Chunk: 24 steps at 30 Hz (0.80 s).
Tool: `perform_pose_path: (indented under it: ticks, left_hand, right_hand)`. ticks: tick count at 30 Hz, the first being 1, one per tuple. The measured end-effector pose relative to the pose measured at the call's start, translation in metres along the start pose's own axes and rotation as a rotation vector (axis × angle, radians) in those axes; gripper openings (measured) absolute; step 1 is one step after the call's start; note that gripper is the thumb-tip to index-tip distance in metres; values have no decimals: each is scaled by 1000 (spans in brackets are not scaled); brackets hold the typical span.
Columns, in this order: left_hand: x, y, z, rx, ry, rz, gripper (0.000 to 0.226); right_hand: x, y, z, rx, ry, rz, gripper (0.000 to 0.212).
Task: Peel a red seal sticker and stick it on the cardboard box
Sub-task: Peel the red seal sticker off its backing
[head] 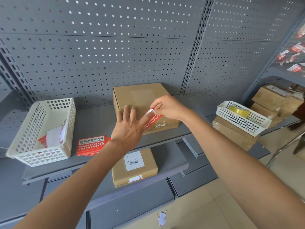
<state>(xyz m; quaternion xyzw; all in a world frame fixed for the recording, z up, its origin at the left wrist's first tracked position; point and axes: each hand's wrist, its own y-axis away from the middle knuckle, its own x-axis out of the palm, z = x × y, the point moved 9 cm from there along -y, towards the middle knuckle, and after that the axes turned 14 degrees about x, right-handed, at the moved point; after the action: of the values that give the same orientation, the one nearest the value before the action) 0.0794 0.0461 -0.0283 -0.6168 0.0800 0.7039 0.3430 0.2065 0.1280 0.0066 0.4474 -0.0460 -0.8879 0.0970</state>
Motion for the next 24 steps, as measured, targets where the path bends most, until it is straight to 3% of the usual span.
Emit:
perform_pose_path:
  ticks: [12, 24]
  left_hand:
    - [7, 4, 1, 15, -30, -15, 86]
    - [7, 3, 2, 21, -20, 17, 87]
  right_hand:
    - [-1, -1, 2, -30, 41, -67, 9]
    - [-1, -8, 13, 13, 194, 48, 5]
